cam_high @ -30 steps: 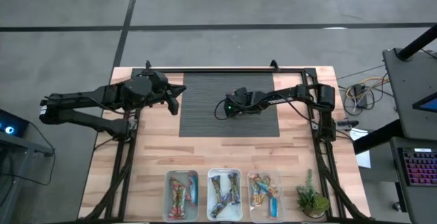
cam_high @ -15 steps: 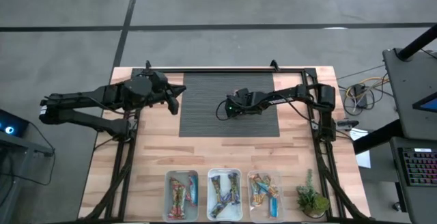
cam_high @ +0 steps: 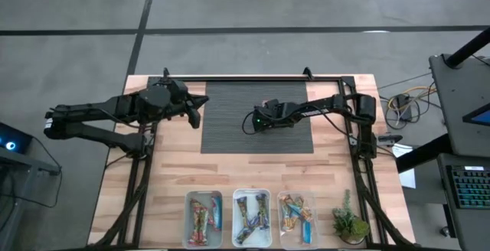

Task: Pick and place Granola Bars by type
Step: Put the red granola bar into the gray bin

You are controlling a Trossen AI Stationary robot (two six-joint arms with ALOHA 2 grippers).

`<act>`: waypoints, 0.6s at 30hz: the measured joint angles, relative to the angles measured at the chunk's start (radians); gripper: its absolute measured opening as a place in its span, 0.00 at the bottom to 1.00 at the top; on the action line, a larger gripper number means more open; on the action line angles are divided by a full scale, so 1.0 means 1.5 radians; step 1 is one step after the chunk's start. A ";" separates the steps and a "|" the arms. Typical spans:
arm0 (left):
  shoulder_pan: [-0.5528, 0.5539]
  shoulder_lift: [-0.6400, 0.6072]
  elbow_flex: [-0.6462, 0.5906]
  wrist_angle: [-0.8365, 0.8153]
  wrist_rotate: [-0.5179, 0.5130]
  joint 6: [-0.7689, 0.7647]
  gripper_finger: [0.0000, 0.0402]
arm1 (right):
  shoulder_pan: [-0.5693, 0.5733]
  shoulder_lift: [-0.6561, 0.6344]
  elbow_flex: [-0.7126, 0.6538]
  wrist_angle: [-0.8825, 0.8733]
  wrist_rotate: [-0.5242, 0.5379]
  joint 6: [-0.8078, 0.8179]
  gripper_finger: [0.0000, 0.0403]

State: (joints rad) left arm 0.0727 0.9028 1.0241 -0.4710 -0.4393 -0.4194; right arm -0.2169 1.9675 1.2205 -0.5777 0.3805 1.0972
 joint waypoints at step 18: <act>0.000 0.000 0.000 0.000 0.000 0.000 0.00 | -0.004 0.000 -0.001 0.002 -0.018 0.002 0.54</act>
State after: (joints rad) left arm 0.0727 0.9028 1.0241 -0.4713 -0.4393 -0.4194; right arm -0.2234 1.9675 1.2190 -0.5755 0.3537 1.1004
